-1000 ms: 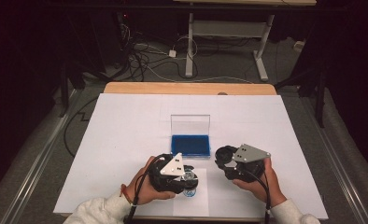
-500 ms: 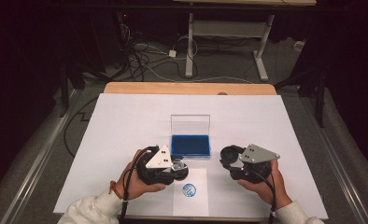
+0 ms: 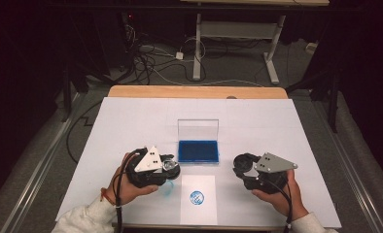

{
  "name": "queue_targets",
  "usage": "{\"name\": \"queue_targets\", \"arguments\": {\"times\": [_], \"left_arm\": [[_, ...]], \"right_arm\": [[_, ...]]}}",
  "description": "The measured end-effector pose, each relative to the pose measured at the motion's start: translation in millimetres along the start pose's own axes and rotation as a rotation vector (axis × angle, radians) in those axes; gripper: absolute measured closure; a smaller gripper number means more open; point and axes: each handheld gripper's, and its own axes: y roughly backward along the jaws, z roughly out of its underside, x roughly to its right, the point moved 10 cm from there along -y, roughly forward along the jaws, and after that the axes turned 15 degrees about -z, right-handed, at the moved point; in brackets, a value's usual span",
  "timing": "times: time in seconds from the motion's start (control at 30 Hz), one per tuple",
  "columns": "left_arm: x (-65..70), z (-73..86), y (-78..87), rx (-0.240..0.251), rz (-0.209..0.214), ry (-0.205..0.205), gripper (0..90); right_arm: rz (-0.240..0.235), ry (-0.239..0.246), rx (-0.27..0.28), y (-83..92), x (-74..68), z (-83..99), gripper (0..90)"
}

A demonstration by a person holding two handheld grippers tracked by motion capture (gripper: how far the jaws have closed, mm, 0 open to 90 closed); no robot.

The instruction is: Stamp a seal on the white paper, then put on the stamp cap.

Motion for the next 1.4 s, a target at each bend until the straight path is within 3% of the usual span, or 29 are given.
{"name": "queue_targets", "arguments": {"times": [0.33,0.63,1.4], "left_arm": [[-19.7,18.6,2.2,-0.017,-0.045,0.052,54.4],[-29.5,20.2,0.9,-0.006,-0.051,0.079,54.4],[-24.7,5.9,-7.8,0.019,-0.016,0.074,54.4]], "right_arm": [[-0.009,0.000,0.001,2.1,-5.6,3.0,38.8],[-0.026,-0.004,-0.005,-7.3,-7.7,2.4,38.8],[-0.098,0.027,-0.049,-38.5,-24.8,-3.9,38.8]]}}
